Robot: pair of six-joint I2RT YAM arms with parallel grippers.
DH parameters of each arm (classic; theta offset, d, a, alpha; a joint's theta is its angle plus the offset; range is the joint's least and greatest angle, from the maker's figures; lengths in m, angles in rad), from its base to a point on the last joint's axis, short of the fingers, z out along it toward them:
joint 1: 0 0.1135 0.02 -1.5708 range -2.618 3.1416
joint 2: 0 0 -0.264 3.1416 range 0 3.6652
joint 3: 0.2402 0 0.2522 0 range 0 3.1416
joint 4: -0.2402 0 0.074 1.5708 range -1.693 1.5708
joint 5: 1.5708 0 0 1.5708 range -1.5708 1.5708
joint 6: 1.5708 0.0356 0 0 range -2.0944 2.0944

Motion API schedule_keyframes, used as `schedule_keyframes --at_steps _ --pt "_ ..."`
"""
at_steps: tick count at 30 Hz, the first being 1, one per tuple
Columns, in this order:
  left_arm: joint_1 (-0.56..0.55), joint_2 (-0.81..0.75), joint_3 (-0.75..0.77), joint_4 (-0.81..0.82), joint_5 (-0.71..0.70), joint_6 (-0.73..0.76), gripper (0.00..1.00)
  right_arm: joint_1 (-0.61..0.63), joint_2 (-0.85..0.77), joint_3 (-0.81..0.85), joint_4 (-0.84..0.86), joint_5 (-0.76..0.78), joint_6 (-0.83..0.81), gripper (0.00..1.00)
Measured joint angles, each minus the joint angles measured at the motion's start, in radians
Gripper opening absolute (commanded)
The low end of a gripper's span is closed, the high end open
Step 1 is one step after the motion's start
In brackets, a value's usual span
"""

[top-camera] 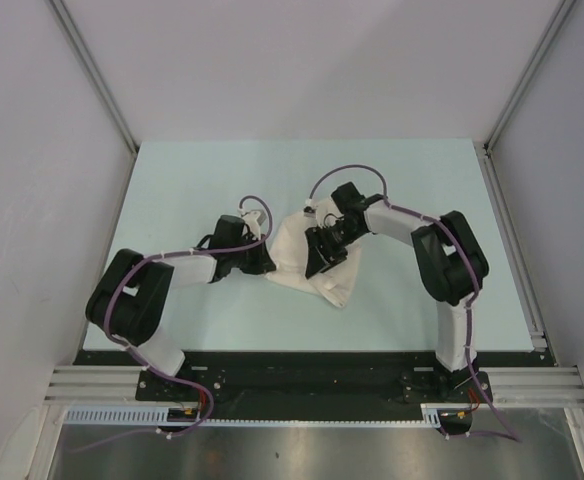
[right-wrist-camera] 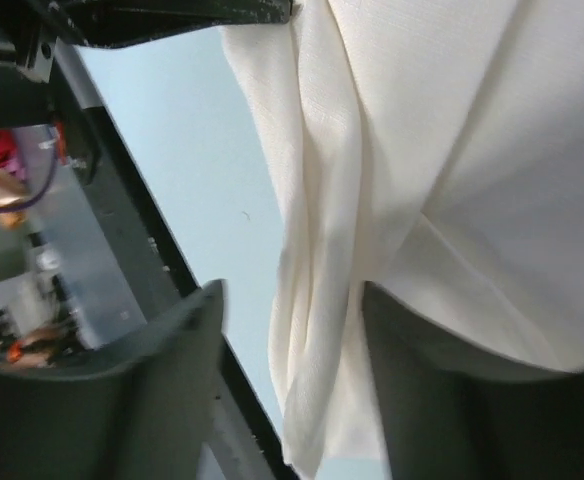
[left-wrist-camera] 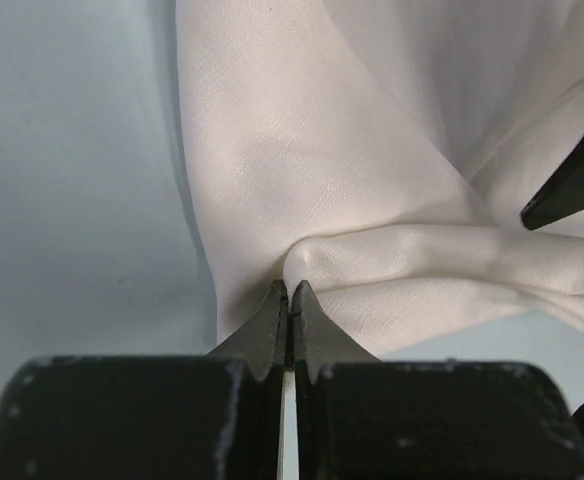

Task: Fold the napkin, place the utensils inside, and roll it up
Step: Roll the napkin with the utensil

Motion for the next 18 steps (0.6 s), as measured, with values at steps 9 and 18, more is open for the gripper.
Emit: schedule_keyframes --at_steps 9,18 --pt "0.004 0.021 0.033 -0.037 0.02 0.002 0.0 0.127 -0.314 -0.235 0.188 0.424 -0.01 0.84" --pt "0.007 0.034 0.053 -0.058 0.033 0.001 0.0 0.344 -0.384 -0.296 0.28 0.777 -0.094 0.82"
